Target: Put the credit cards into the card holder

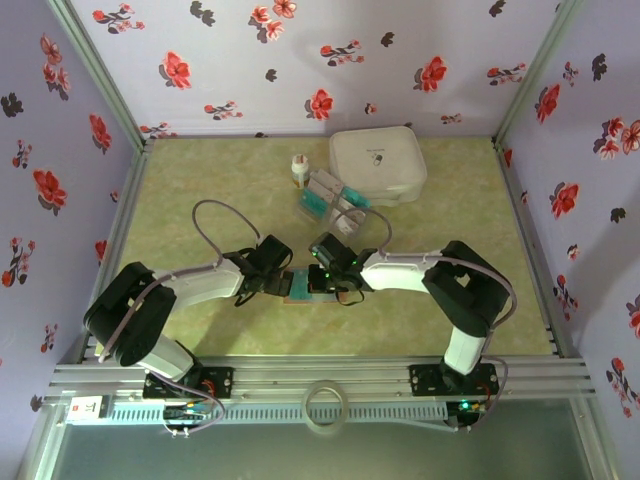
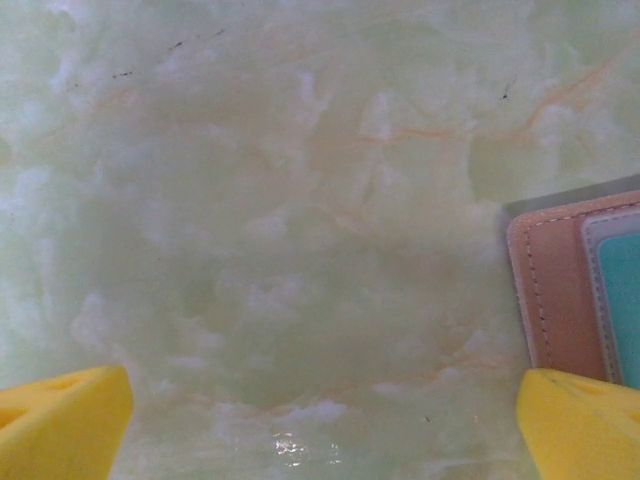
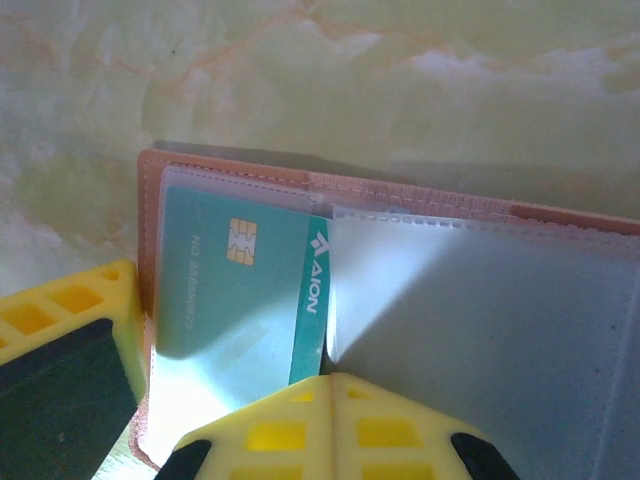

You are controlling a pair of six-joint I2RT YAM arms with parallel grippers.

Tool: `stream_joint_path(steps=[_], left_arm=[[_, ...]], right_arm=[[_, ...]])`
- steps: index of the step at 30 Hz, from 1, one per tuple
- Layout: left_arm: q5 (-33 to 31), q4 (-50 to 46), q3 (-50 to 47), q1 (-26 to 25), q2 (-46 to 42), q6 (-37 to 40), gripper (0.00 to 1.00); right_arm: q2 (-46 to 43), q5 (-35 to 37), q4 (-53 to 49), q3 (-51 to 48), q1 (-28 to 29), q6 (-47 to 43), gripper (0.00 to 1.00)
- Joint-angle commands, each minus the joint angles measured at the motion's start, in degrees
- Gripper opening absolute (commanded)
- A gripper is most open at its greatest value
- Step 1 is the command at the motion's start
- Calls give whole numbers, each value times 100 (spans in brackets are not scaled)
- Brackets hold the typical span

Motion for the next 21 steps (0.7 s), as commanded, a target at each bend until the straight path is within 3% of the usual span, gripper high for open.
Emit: stream_joint_path(steps=[1,6,13,21], left_arm=[[108,54,-91,-23,105,-99,100],[45,-60,-74,31,-75,-51,100],[-1,-343,-82,492,-619,-55,100],[40,-374,-70,626,-771,-2,100]], right_arm=[[119,-70,57,156,85,65,0],[-131,74,-129,95,49,-31,0],[-604,199,-253,-110,-119,-67,0],[-444,86,-228,18,-185,-118,0]])
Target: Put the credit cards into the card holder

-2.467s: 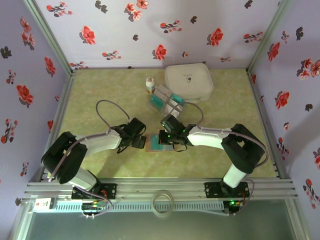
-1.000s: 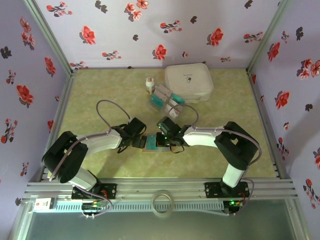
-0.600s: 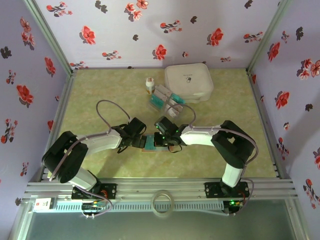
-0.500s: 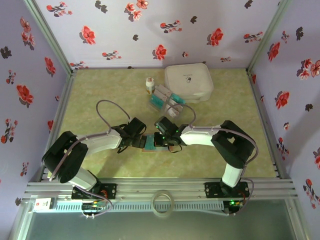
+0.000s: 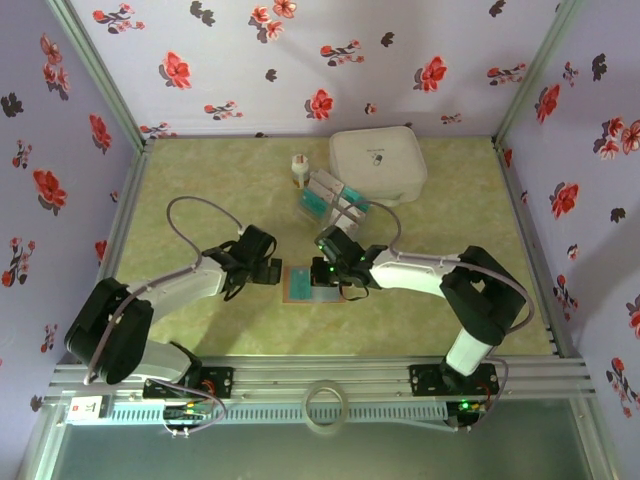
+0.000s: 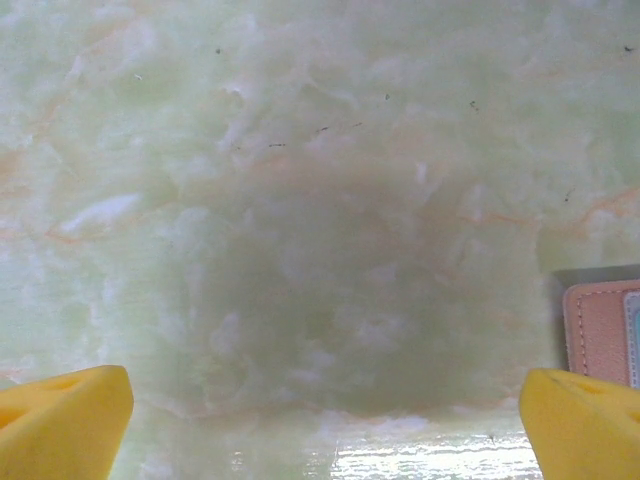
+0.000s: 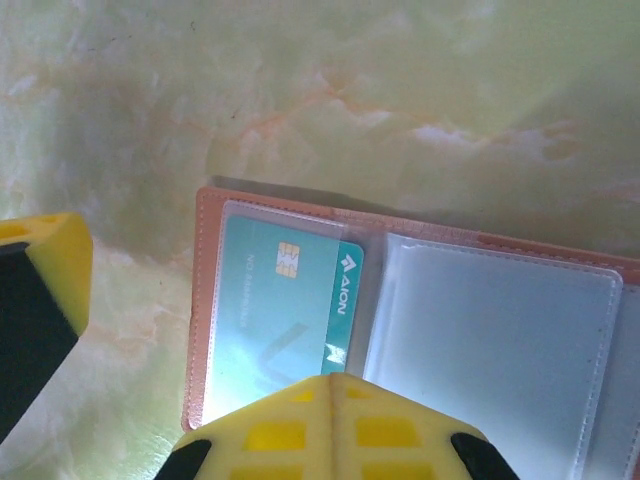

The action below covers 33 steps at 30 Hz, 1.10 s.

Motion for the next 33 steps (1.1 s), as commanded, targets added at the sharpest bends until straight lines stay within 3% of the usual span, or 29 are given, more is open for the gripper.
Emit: stream_joint_path(steps=[1,33], left_arm=[[41,-151,-56,26,-33,-14,100],[383,262,-55,-25,831,0,100]], right_arm=[[137,13,-56,91,-29,-99,0],[836,-169,24,574,-84,-155,0]])
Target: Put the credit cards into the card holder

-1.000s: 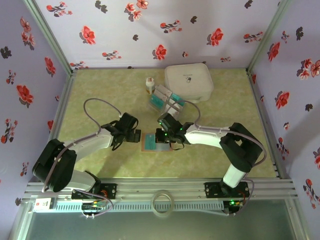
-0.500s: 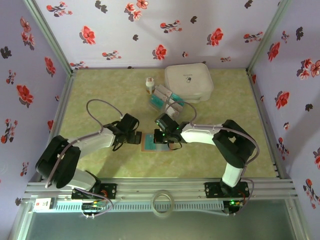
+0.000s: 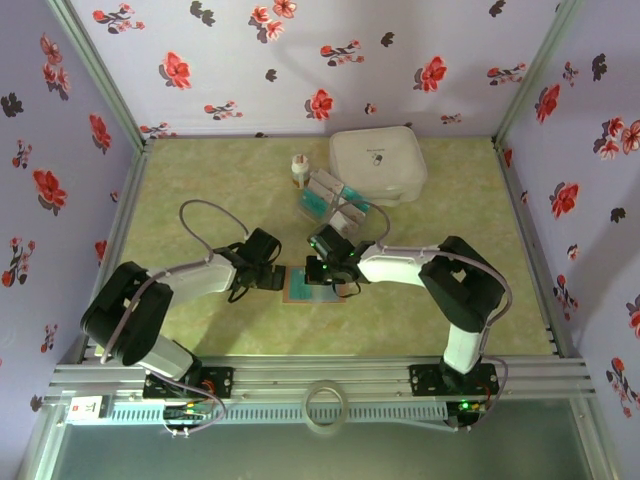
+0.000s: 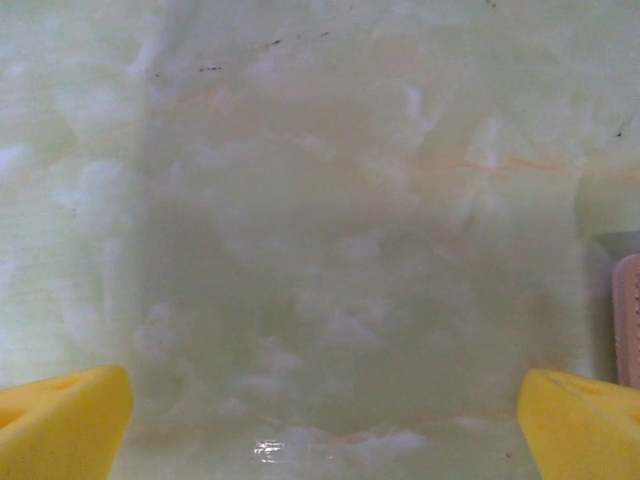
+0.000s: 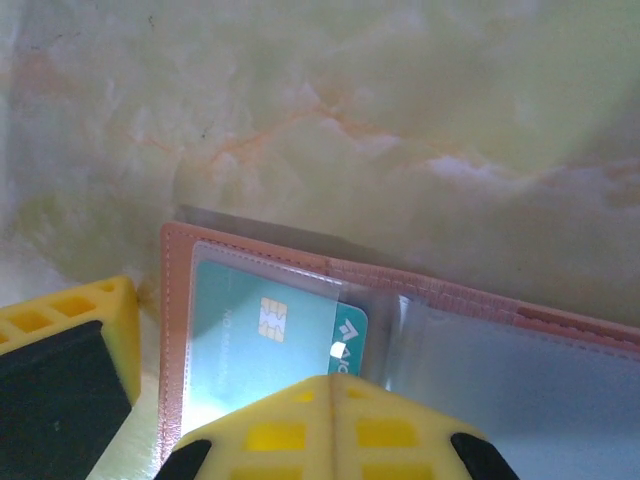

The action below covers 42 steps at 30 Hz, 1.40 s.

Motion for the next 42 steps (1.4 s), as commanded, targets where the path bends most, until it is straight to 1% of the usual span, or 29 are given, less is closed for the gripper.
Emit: stream_joint_path(steps=[1,8,13,17,20,24,27,30,35,42], left_arm=[[47,45,-34,-31,179,-4,100],[66,128,-65,-80,287,-22,100],[82,151,-63,-106,286,-39,100],[66,85,-36,-112,217,-17,100],[30,-31,14,-106,69,21,100],[-70,-287,84,-54,-243,66,100],[-87,-436,134,-29,-475,54,100],[-43,-578,211,-37,-660,-45,100],[180,-558,316,-133,-834,-292,100],[363,-336,503,-531,-587,-677,100]], right_arm=[[127,-110,-12,156,-20,-110,0],[252,-237,-25,279,-3,-120,0],[184,-234,-83,310,-3,-128,0],[-70,-154,-225,315,-17,-184,0],[-439,-42,-384,251,-98,-264,1],[-942,84,-609,9,-327,-373,14],[-1224,90,-704,-239,-540,-439,18],[-1386,19,-715,-482,-726,-517,18],[-1413,-166,-567,-742,-875,-664,16],[-1218,-444,-133,-968,-906,-610,11]])
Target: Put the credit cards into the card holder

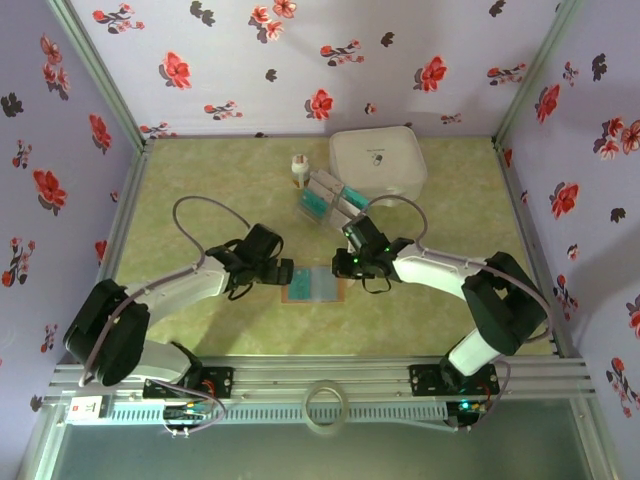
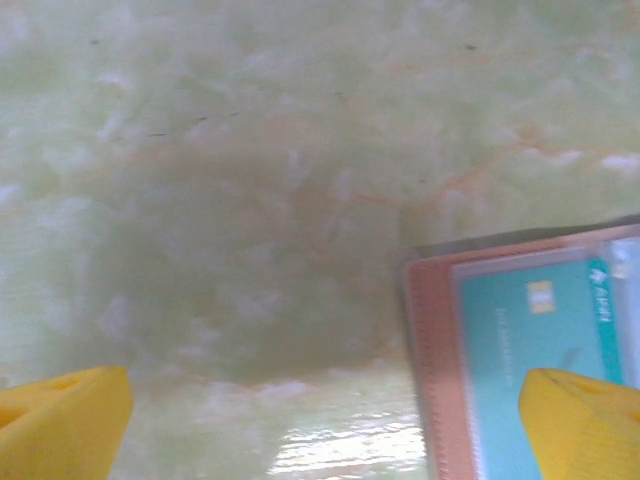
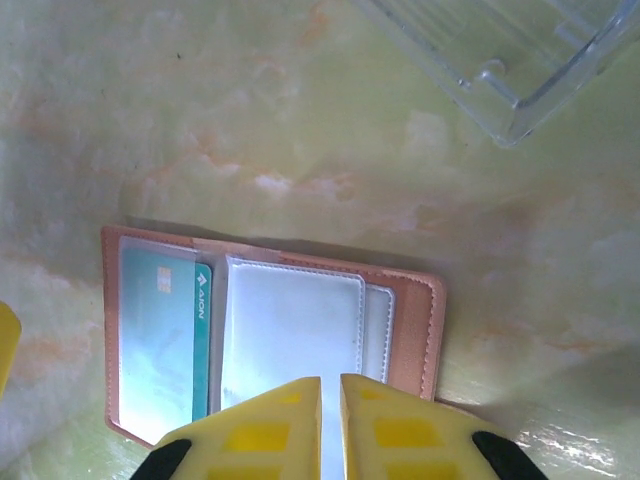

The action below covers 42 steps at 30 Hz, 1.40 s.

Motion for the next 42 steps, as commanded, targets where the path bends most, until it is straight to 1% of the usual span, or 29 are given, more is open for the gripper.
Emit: stream_joint_path(steps=[1,5,15,29,42], left_arm=[[120,63,219,-195,193,-318,100],[120,211,242,-375,387,-484,100],[47,527,185,-550,630,-739,100],[-21,654,84,-704,687,-609,100],[37,853,-56,-791,738,-390,100]], right_arm=[[136,-184,294,-101,-38,-57,11],[166,-246,368,-132,-36,-51,10],[281,-362,409,-61,-30,-77,8],[583,-468,578,31,-21,10,5],[947,-574,748,182,160,134,5]])
